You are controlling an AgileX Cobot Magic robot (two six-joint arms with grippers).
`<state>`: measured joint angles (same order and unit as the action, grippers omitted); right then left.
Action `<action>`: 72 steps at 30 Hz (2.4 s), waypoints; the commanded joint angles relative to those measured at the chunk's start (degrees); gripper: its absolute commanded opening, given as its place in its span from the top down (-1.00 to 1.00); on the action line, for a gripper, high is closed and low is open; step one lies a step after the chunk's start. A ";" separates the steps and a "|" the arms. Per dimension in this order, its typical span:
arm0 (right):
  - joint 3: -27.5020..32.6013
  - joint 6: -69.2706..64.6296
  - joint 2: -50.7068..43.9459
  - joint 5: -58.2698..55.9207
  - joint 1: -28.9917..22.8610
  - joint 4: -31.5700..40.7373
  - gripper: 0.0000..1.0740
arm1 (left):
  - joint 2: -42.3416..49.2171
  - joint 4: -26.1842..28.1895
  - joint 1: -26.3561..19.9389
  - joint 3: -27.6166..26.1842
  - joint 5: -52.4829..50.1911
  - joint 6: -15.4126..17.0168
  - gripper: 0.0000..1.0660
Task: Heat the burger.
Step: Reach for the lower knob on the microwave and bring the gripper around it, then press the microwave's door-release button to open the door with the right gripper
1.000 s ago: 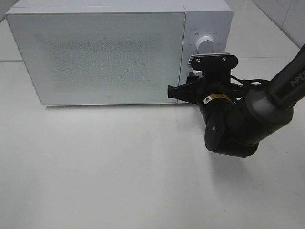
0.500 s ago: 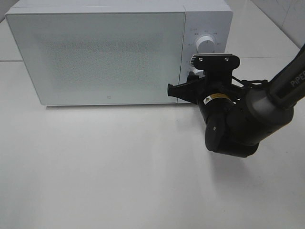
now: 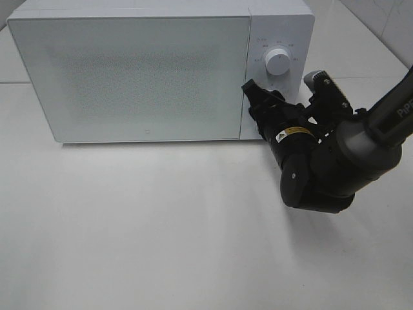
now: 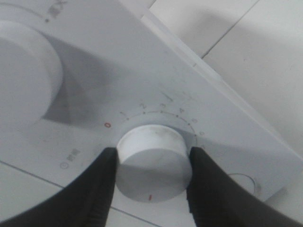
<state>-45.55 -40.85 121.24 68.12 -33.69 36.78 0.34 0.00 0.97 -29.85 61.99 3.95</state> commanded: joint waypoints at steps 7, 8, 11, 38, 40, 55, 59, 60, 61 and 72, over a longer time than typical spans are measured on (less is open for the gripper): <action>-2.41 -24.69 -1.26 12.20 0.52 -10.31 1.00 | 0.80 0.00 -0.11 0.06 -0.69 0.11 -0.88; -2.41 -24.69 -1.26 12.20 0.52 -10.31 1.00 | 0.80 0.00 -0.11 0.06 -0.69 0.11 -0.88; -2.41 -30.37 -1.26 12.15 0.52 -10.37 1.00 | 0.80 0.00 -0.11 0.06 -0.69 0.11 -0.88; -2.41 -43.60 -1.26 12.15 0.52 -7.62 0.81 | 0.80 0.00 -0.11 0.06 -0.69 0.11 -0.88; -2.41 -43.20 -1.26 12.15 0.52 -6.93 0.70 | 0.80 0.00 -0.11 0.06 -0.69 0.11 -0.88; -2.41 -32.72 -1.26 11.46 0.97 2.06 -0.20 | 0.80 0.00 -0.11 0.06 -0.69 0.11 -0.88; -1.38 -32.14 -1.43 11.23 0.86 2.01 -0.36 | 0.80 0.00 -0.11 0.06 -0.69 0.11 -0.88; -0.69 -31.91 -1.72 10.94 0.80 2.01 -0.37 | 0.80 0.00 -0.11 0.06 -0.69 0.11 -0.88; -0.69 -31.91 -1.72 10.94 0.80 2.01 -0.37 | 0.80 0.00 -0.11 0.06 -0.69 0.11 -0.88; 9.57 -24.87 -8.42 4.47 -0.52 -2.81 -0.37 | 0.80 0.00 -0.11 0.06 -0.69 0.11 -0.88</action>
<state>-36.33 -67.09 113.79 69.27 -33.92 35.12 0.34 0.00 0.97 -29.85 61.99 3.95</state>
